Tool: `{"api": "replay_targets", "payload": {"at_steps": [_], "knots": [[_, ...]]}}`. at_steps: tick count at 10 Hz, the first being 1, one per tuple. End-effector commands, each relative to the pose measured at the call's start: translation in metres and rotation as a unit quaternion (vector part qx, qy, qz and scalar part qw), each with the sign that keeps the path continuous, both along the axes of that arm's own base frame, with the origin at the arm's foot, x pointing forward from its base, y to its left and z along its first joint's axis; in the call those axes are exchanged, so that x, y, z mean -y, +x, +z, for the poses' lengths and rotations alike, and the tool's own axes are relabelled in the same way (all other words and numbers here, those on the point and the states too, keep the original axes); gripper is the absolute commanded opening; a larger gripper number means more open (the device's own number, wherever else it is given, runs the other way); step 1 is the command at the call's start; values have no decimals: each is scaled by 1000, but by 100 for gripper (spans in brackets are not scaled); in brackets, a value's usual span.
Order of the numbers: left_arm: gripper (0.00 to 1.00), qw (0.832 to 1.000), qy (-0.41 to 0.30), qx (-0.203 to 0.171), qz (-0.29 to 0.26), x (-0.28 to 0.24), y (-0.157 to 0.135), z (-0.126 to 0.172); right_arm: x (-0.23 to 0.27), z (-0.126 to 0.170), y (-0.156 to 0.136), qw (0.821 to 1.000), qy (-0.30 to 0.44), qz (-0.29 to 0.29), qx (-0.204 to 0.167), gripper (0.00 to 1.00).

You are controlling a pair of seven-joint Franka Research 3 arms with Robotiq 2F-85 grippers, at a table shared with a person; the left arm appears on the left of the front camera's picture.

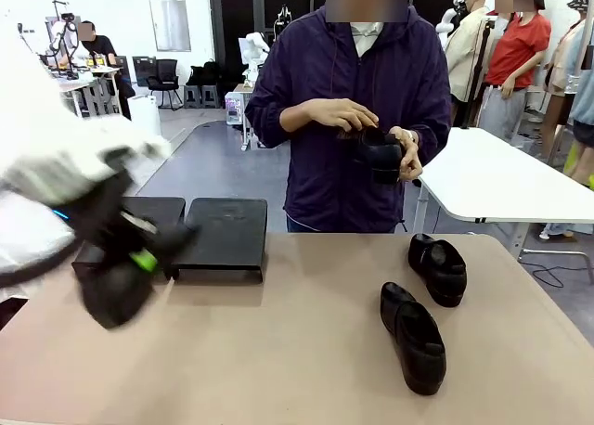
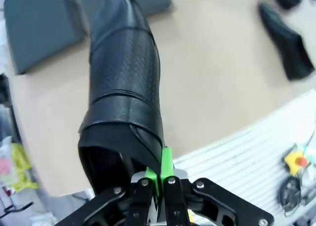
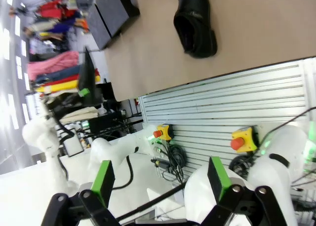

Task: Organize the shoes by placing them on the stand.
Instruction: Place the Shoe from the middle of the table onto the Shoes Stand.

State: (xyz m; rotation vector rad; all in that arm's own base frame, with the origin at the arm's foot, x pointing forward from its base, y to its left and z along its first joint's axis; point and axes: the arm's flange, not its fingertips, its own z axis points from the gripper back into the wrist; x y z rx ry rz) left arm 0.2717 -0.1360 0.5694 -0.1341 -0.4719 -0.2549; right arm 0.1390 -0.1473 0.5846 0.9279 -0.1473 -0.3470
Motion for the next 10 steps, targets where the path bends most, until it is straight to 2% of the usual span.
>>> {"api": "replay_targets", "payload": {"at_steps": [1,2,3,4,5,6,7,8,10], "knots": [[0,992,24,91,89,-81,-17,-18,2,1,-4,1000,0,7,11,100],[0,992,1,97,79,-116,-17,-18,2,1,-4,1000,0,7,11,100],[0,985,26,123,119,-143,-19,-24,2,1,-4,1000,0,7,11,100],[0,983,33,115,139,-166,-17,-36,2,1,-4,1000,0,7,11,100],[0,988,27,97,120,-178,-14,-50,2,1,-4,1000,0,7,11,100],[0,987,6,86,137,-182,-9,-56,2,1,-4,1000,0,7,11,100],[0,979,-46,52,194,-186,-9,-45,2,1,-4,1000,0,7,11,100],[0,986,17,83,144,-193,16,28,2,1,-4,1000,0,7,11,100],[0,986,17,83,144,-193,16,28,2,1,-4,1000,0,7,11,100]]}}
